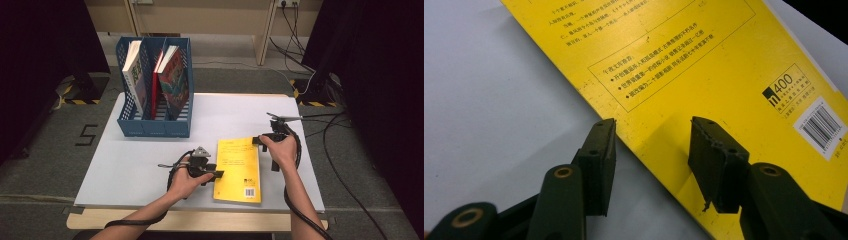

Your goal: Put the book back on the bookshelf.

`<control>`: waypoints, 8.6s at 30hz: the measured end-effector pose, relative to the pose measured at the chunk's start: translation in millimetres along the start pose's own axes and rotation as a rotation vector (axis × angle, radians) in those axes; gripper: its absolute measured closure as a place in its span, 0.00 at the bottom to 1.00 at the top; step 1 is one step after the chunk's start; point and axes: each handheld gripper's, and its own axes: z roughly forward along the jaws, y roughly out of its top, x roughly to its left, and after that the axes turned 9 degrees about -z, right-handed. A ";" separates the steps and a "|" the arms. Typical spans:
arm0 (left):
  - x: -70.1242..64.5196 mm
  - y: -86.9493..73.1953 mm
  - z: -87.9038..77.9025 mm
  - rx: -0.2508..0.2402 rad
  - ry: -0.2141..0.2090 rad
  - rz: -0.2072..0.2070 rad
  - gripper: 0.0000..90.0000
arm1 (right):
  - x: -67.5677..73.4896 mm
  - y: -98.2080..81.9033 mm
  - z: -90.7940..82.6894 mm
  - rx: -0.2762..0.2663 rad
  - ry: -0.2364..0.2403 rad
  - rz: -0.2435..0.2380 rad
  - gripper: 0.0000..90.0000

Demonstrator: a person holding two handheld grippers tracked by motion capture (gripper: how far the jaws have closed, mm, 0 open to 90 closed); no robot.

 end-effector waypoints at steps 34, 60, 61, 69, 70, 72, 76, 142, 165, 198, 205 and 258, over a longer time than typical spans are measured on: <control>6.5 25.5 -30.5 -0.177 0.036 -0.041 0.53 | 61.6 36.4 -31.4 -0.193 -0.008 -0.006 0.86; -42.3 83.1 -38.1 -0.223 -0.047 0.024 0.42 | 94.3 61.2 -24.2 -0.239 -0.052 -0.043 0.86; -42.9 83.7 -37.8 -0.223 -0.049 0.022 0.42 | 95.7 61.5 -24.3 -0.238 -0.054 -0.037 0.86; -47.7 90.5 -36.1 -0.222 -0.046 0.034 0.41 | 99.4 63.3 -24.4 -0.250 -0.059 -0.045 0.86; -47.7 90.5 -36.1 -0.222 -0.046 0.034 0.41 | 99.4 63.3 -24.4 -0.250 -0.059 -0.045 0.86; -49.6 92.8 -34.1 -0.220 -0.041 0.036 0.41 | 101.9 63.9 -24.9 -0.254 -0.063 -0.044 0.86; -50.2 94.4 -30.5 -0.218 -0.041 0.032 0.40 | 104.3 64.9 -25.0 -0.257 -0.064 -0.051 0.86; -43.7 119.6 -14.9 -0.231 0.251 0.180 0.32 | 136.7 63.6 -53.3 -0.412 -0.074 -0.109 0.86; -35.6 121.8 -6.9 -0.213 0.307 0.149 0.34 | 145.9 62.6 -50.5 -0.431 -0.075 -0.115 0.86; -16.7 115.7 -39.2 -0.235 0.255 0.103 0.84 | 126.1 60.3 -74.2 -0.495 -0.082 -0.151 0.82; -9.1 110.7 -52.1 -0.269 0.247 0.105 0.84 | 103.8 58.0 -50.9 -0.419 -0.080 -0.109 0.93; -5.1 109.2 -74.3 -0.231 0.236 0.143 0.79 | 143.4 78.0 -24.5 -0.465 0.040 -0.207 1.00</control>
